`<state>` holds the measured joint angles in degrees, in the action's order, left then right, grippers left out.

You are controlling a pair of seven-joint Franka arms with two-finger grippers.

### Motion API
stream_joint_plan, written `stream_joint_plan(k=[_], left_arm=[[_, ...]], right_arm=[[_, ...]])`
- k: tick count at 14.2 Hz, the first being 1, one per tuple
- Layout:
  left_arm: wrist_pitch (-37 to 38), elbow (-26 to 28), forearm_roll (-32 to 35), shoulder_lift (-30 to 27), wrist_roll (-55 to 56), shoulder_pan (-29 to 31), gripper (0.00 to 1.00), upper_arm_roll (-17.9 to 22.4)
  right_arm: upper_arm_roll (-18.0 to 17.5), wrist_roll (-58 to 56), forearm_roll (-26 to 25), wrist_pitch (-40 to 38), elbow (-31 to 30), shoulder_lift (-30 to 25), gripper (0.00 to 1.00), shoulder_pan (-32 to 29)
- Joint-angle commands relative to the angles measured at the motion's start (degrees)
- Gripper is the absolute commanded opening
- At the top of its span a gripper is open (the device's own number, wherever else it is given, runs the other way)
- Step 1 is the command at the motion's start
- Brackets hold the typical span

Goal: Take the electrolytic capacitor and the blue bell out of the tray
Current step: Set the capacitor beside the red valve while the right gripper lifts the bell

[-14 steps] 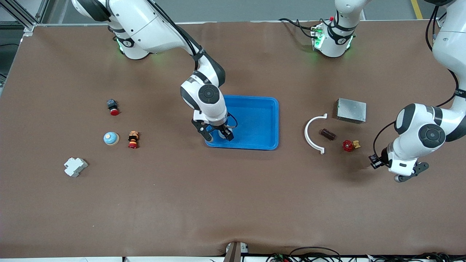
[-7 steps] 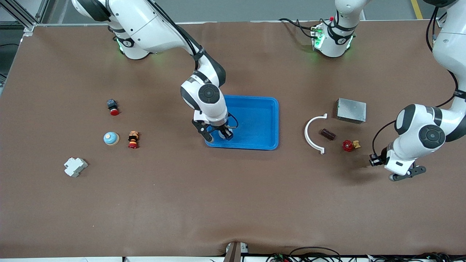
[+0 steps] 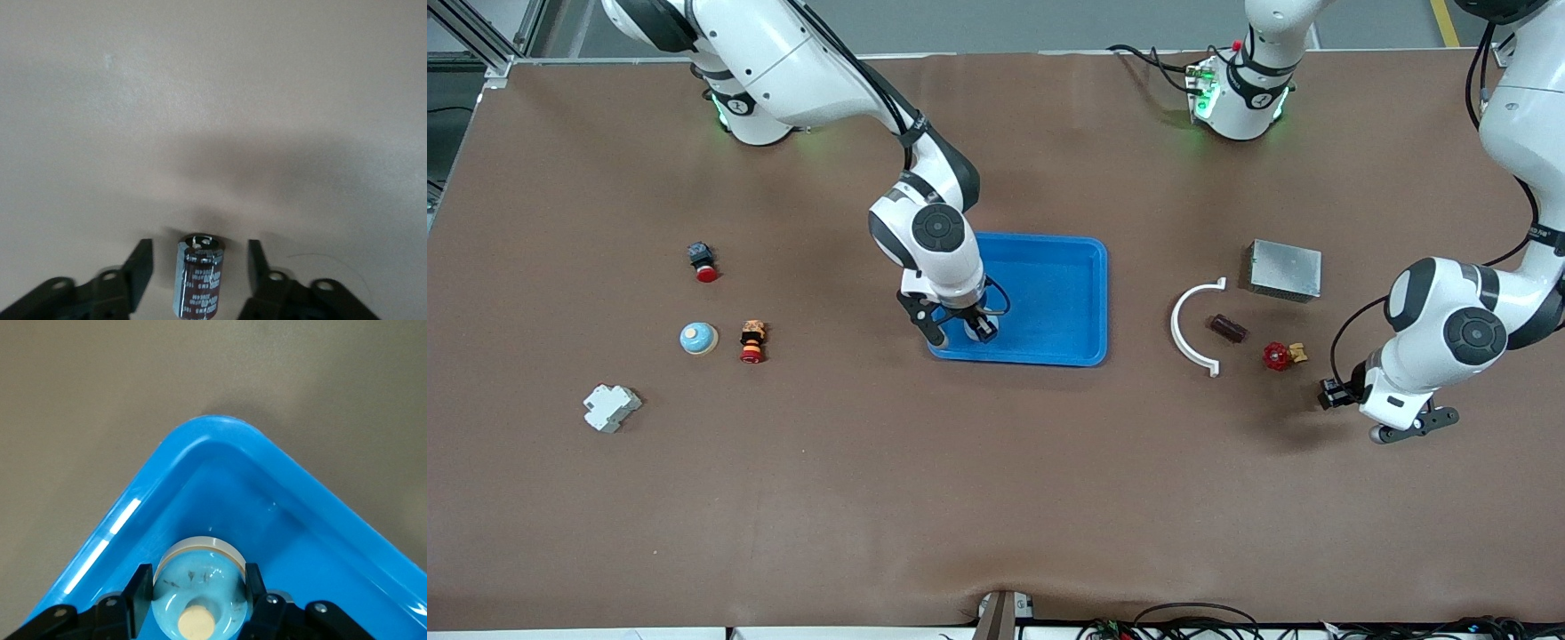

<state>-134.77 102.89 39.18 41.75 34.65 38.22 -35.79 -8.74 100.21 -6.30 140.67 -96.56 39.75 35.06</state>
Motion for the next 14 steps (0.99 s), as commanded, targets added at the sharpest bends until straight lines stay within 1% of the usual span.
stream_joint_plan(k=[1, 4, 6, 8, 10, 11, 12, 14], left_arm=[[-0.1, -1.5, 0.3, -0.3, -0.1, 0.9, 1.00, -0.5], [0.6, -3.4, 0.1, -1.1, -0.4, 1.1, 1.00, -0.7], [1.7, -3.7, 0.2, -2.9, -0.7, 1.0, 1.00, -1.2], [4.5, -4.2, 0.2, -5.1, -1.0, 0.9, 1.00, -2.6], [9.6, -7.2, 0.2, -5.4, -3.1, 0.9, 1.00, -3.7], [12.0, -8.8, 0.2, -5.4, -6.8, 0.9, 1.00, -4.3], [13.0, -9.7, 0.2, -5.5, -9.7, 1.0, 1.00, -4.7], [13.3, -10.0, 0.0, -8.3, -12.5, 1.1, 1.00, -5.3]], right_arm=[[0.3, 1.6, -0.5, -4.0, 3.1, 0.2, 0.00, 0.8], [0.0, 0.3, -0.3, -15.6, 9.3, 0.3, 0.00, 0.1], [-0.1, -3.2, -0.1, -18.9, 10.7, 0.0, 0.00, -0.7], [-0.6, -7.3, 0.0, -22.1, 11.1, -1.1, 0.00, -3.1], [-0.6, -14.0, 0.3, -26.0, 11.8, -2.7, 0.00, -6.4], [-0.6, -17.8, 1.9, -27.5, 11.8, -3.7, 0.00, -8.2], [-0.4, -23.0, 3.6, -29.0, 11.7, -5.1, 0.00, -10.3], [-0.4, -33.0, 4.0, -33.2, 11.6, -6.6, 0.00, -15.3]])
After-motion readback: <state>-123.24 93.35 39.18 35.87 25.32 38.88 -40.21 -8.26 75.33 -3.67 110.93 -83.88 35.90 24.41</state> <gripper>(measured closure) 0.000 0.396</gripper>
